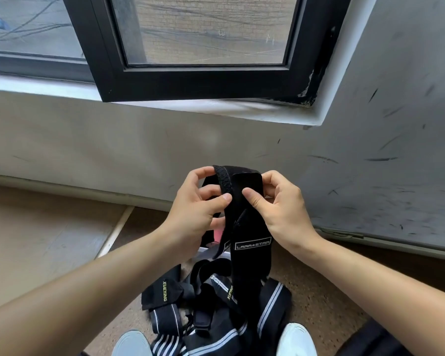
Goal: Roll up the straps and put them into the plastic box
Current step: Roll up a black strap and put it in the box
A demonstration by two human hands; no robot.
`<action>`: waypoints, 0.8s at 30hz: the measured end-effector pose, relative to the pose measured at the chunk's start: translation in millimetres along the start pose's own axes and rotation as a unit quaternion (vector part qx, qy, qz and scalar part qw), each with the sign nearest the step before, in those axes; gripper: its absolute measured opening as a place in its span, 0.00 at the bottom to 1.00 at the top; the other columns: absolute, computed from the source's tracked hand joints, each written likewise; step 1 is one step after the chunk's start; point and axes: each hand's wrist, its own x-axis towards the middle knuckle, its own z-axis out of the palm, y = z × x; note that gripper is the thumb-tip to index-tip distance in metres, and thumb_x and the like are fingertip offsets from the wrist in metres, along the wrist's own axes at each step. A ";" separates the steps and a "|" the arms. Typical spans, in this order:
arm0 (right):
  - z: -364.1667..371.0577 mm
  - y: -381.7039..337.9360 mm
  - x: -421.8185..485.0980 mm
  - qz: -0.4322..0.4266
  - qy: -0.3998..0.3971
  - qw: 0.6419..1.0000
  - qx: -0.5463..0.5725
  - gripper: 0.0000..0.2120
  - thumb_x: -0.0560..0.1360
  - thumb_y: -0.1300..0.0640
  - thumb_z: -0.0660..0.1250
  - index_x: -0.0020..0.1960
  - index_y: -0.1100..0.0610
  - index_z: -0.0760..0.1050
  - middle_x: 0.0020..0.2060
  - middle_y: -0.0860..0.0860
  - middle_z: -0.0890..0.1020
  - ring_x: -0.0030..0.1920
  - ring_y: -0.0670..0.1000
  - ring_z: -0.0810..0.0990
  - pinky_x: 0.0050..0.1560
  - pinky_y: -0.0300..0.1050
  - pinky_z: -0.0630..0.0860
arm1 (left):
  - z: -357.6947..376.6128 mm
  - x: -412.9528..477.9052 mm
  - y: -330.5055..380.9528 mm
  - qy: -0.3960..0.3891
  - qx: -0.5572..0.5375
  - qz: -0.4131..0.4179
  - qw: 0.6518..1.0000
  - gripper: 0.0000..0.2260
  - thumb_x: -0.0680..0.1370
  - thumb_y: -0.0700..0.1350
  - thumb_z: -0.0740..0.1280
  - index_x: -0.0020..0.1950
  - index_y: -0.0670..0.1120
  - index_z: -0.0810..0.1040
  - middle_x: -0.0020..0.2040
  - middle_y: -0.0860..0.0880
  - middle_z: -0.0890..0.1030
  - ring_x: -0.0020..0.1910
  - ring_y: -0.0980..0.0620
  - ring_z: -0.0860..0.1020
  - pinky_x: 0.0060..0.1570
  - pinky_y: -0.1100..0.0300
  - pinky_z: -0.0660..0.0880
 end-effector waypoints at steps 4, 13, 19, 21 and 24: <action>0.3 0.0 0.9 0.005 0.029 0.998 -0.054 0.10 0.75 0.53 0.76 0.46 0.54 0.75 0.36 0.52 0.83 0.36 0.53 0.81 0.41 0.53 0.81 | 0.7 0.7 -2.8 0.005 -0.006 0.006 1.000 0.22 0.80 0.30 0.67 0.70 0.47 0.70 0.48 0.43 0.84 0.45 0.45 0.86 0.45 0.45 0.84; -1.7 -4.5 2.1 0.114 0.042 0.987 0.110 0.09 0.74 0.54 0.77 0.51 0.56 0.82 0.43 0.50 0.87 0.44 0.45 0.85 0.45 0.39 0.79 | 3.2 -0.4 -1.0 -0.002 -0.002 0.014 1.000 0.21 0.80 0.30 0.67 0.68 0.48 0.70 0.46 0.47 0.86 0.48 0.45 0.86 0.44 0.50 0.85; 2.2 -7.1 1.2 0.128 0.029 0.972 0.196 0.05 0.74 0.62 0.75 0.45 0.63 0.81 0.36 0.52 0.86 0.38 0.48 0.84 0.40 0.39 0.81 | 9.9 -2.1 3.1 0.042 0.042 -0.003 0.998 0.20 0.76 0.40 0.75 0.65 0.46 0.72 0.50 0.44 0.87 0.48 0.47 0.87 0.39 0.56 0.83; 4.8 -6.5 -0.1 0.122 0.012 0.973 0.193 0.05 0.73 0.62 0.76 0.46 0.63 0.81 0.38 0.54 0.86 0.40 0.50 0.85 0.44 0.43 0.83 | 11.3 -2.3 3.0 0.070 0.044 -0.004 0.997 0.22 0.74 0.43 0.77 0.64 0.44 0.72 0.48 0.42 0.88 0.46 0.47 0.88 0.37 0.59 0.82; 6.4 -6.4 -1.6 0.113 0.002 0.976 0.184 0.07 0.73 0.61 0.76 0.47 0.64 0.82 0.38 0.54 0.86 0.40 0.51 0.85 0.46 0.44 0.84 | 11.9 -3.2 2.9 0.081 0.049 -0.007 0.995 0.25 0.72 0.46 0.79 0.64 0.43 0.72 0.48 0.42 0.88 0.46 0.46 0.88 0.38 0.57 0.83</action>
